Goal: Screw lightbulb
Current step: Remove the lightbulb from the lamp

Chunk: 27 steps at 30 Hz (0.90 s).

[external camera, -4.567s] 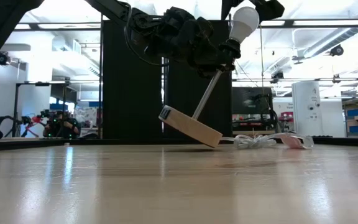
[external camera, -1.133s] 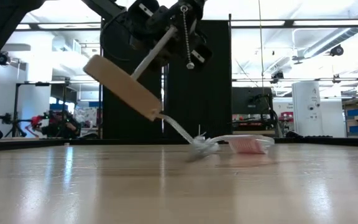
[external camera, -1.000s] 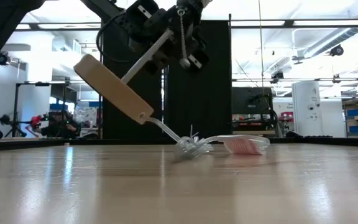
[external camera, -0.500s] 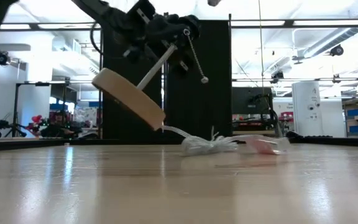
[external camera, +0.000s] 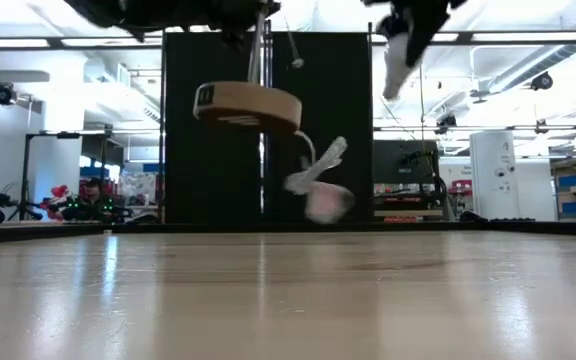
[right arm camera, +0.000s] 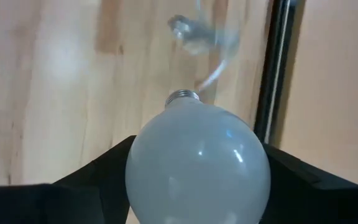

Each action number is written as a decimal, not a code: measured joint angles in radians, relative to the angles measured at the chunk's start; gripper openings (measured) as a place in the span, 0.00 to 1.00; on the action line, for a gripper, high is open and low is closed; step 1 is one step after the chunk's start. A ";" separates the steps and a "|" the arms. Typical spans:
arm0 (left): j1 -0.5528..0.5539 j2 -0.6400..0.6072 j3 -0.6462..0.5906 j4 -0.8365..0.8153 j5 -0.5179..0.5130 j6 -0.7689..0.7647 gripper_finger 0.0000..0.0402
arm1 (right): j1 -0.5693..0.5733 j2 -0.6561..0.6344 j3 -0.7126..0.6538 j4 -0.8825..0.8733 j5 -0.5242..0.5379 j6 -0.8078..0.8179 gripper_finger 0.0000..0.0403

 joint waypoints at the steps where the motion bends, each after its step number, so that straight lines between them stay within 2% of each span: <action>1: -0.004 -0.018 -0.037 0.056 -0.006 -0.017 0.35 | -0.015 0.007 -0.017 -0.005 -0.001 0.021 0.63; 6: -0.008 -0.043 -0.182 0.245 -0.032 -0.114 0.35 | -0.071 0.040 -0.109 -0.085 -0.006 0.103 0.62; 11: -0.014 -0.022 -0.223 0.399 -0.033 -0.151 0.35 | -0.091 0.058 -0.251 -0.106 -0.023 0.144 0.63; 19: -0.048 0.048 -0.190 0.416 -0.015 -0.147 0.35 | -0.088 0.112 -0.501 -0.098 -0.040 0.131 0.62; 22: -0.061 0.080 -0.173 0.402 0.023 -0.147 0.35 | -0.088 0.133 -0.573 -0.097 -0.040 0.133 0.62; 27: -0.071 0.105 -0.139 0.360 0.028 -0.142 0.35 | -0.086 0.187 -0.669 -0.098 -0.040 0.160 0.65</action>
